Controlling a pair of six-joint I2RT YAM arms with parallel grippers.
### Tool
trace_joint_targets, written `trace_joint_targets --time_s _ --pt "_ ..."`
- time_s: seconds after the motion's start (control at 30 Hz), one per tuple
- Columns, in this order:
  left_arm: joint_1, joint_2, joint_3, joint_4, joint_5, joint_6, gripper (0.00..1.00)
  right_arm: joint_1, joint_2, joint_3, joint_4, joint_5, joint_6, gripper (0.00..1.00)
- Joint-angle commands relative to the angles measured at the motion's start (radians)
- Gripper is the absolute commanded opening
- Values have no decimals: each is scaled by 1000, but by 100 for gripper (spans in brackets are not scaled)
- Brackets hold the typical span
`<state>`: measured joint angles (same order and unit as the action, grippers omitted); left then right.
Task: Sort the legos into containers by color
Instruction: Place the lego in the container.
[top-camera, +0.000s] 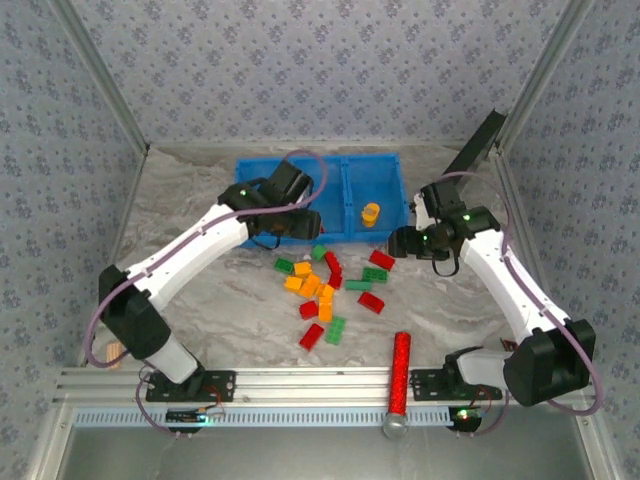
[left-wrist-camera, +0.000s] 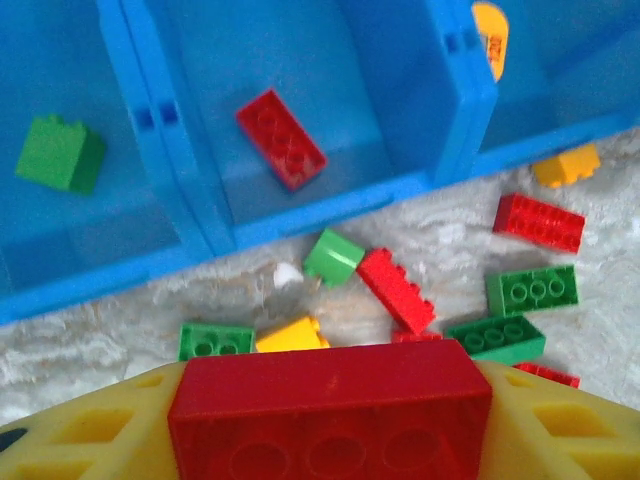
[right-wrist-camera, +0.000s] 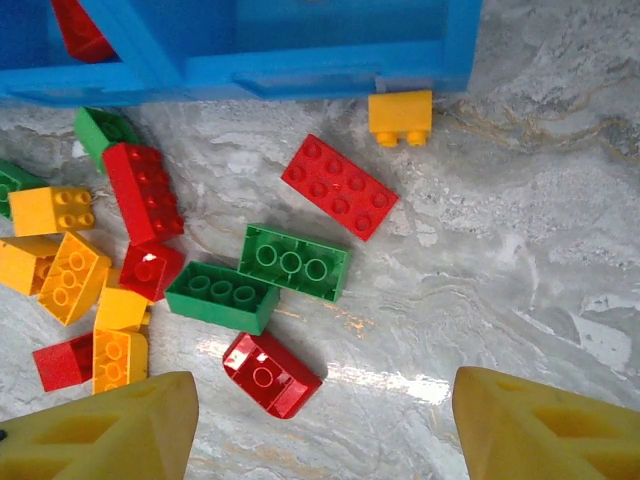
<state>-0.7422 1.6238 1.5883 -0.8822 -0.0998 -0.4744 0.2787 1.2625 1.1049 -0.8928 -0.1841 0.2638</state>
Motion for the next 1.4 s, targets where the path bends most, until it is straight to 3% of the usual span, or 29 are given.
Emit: trace_joint_targets --time_s 0.0,0.27,0.67,1.13,1.37 --pt "20 83 91 -26 -17 78 58 -6 -34 -48 98 -50 -54 73" --pt "67 307 293 24 7 145 57 -13 -55 -200 351 125 -90 74" --pt "109 662 609 -5 38 169 57 -22 35 -305 530 163 -110 76" --pt "163 840 695 25 61 139 59 -25 224 -249 601 109 -166 76" --pt "167 891 721 30 84 134 69 -6 282 -199 562 138 -159 76"
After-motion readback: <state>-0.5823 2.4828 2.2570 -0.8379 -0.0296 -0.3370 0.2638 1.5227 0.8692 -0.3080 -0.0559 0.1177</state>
